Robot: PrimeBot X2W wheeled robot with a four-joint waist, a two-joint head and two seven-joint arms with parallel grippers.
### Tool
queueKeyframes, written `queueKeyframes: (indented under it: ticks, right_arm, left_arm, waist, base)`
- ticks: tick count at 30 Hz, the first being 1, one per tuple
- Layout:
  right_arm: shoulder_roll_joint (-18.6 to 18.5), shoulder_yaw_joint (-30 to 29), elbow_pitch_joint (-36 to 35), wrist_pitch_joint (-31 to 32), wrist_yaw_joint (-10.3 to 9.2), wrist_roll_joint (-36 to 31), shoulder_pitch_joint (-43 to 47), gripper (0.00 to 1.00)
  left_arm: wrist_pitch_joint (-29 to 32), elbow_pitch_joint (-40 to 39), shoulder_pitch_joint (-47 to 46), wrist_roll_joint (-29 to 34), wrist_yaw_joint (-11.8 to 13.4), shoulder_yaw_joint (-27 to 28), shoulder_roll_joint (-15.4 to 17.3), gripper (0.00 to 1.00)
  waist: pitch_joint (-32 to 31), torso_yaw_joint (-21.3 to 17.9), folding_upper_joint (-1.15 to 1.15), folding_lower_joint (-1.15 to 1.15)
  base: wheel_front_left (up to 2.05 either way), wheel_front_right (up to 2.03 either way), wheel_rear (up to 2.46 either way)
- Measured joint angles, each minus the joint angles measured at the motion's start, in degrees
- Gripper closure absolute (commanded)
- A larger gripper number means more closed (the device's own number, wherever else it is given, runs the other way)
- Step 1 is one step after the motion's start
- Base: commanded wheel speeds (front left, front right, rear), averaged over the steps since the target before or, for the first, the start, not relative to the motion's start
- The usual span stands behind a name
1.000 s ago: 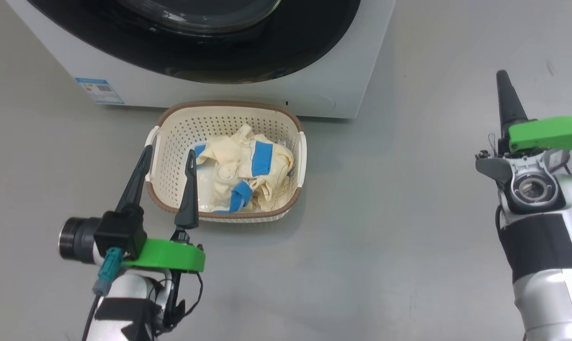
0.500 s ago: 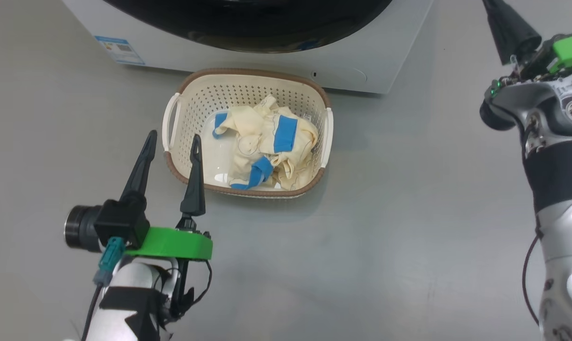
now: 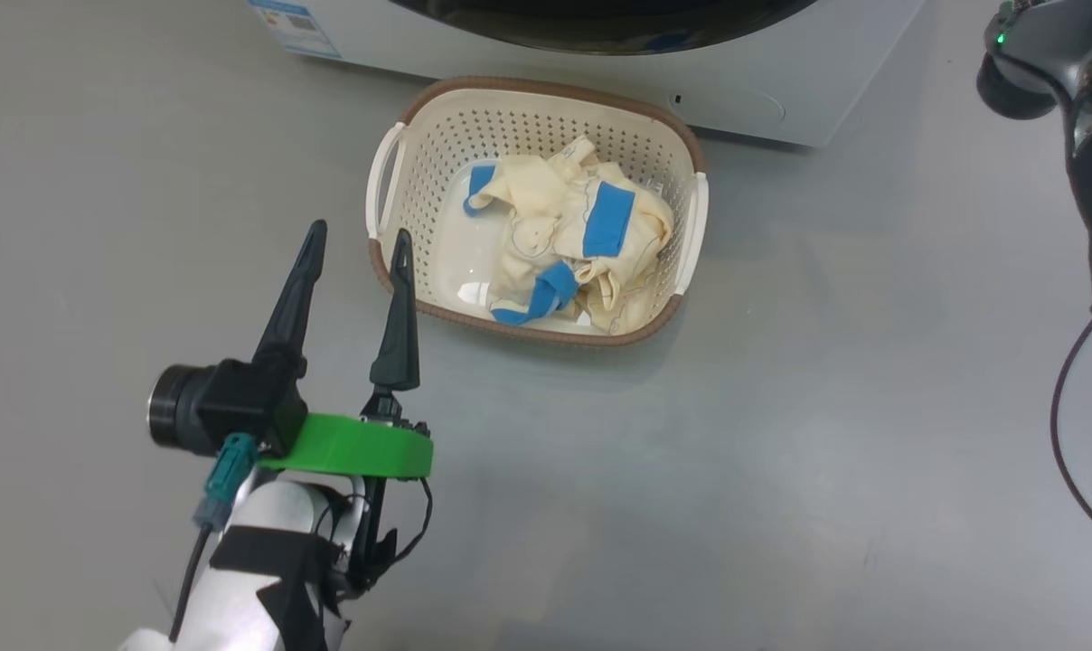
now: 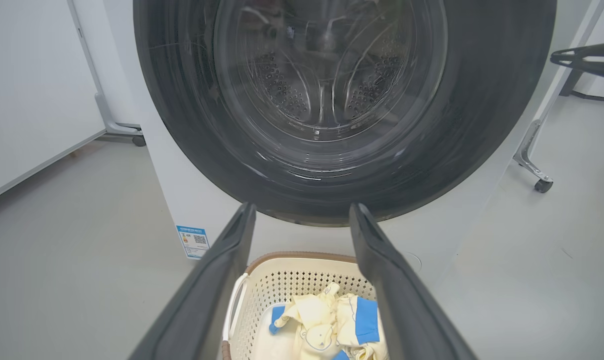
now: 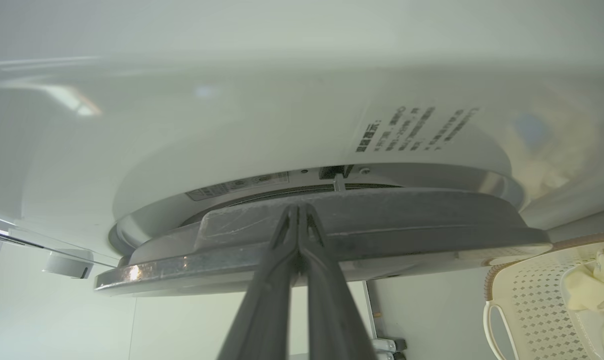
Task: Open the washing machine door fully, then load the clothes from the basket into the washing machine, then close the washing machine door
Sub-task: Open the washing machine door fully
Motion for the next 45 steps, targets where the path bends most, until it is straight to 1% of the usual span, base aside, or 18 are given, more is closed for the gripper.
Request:
queueKeyframes:
  ticks: [6,15,18,26,31,33,45]
  right_arm:
    - [-1.36,0.92,6.5,1.19,0.0,-1.44,-5.08,1.0]
    - [-2.47,1.23,10.24,2.85,0.0,-1.55,-7.98,1.0]
    - [-2.53,1.68,10.26,4.17,0.0,-1.63,-7.99,1.0]
    - [-3.83,2.78,8.5,9.1,-0.12,-2.1,-7.56,1.0]
    - [-4.0,2.87,7.15,9.28,-0.16,-2.08,-6.37,1.0]
    - [-3.98,2.86,6.79,9.31,-0.16,-2.04,-6.32,1.0]
    - [-1.16,3.8,3.14,11.71,-0.16,-2.02,-5.16,1.0]
  left_arm:
    - [-0.16,-0.3,-1.19,-0.03,0.55,-1.36,-0.03,0.0]
    - [-0.16,-1.0,-2.12,-0.6,1.56,-2.37,-0.08,0.0]
    - [-0.16,-1.18,-2.18,-0.88,1.96,-2.47,-0.09,0.0]
    - [-0.16,-1.48,-2.44,-1.19,2.04,-2.47,-0.1,0.0]
    - [-0.16,-1.48,-2.44,-1.19,2.05,-2.66,-0.11,0.0]
    - [-0.16,-1.48,-2.44,-1.19,2.46,-2.83,-0.12,0.0]
    - [-0.16,-1.57,-2.44,-1.19,2.55,-2.81,-0.12,0.0]
  waist:
    - [1.91,1.92,0.0,0.0]
    - [3.64,3.54,0.0,0.0]
    - [3.79,3.63,0.0,0.0]
    - [3.85,3.7,0.0,0.0]
    - [3.51,3.98,0.0,-0.01]
    - [3.47,4.1,0.0,0.0]
    - [3.78,3.79,0.0,-0.01]
  base:
    - [0.0,0.0,0.0]
    - [0.0,0.0,0.0]
    - [0.0,0.0,0.0]
    - [0.0,0.0,0.0]
    - [0.0,0.0,0.0]
    - [0.0,0.0,0.0]
    - [0.0,0.0,0.0]
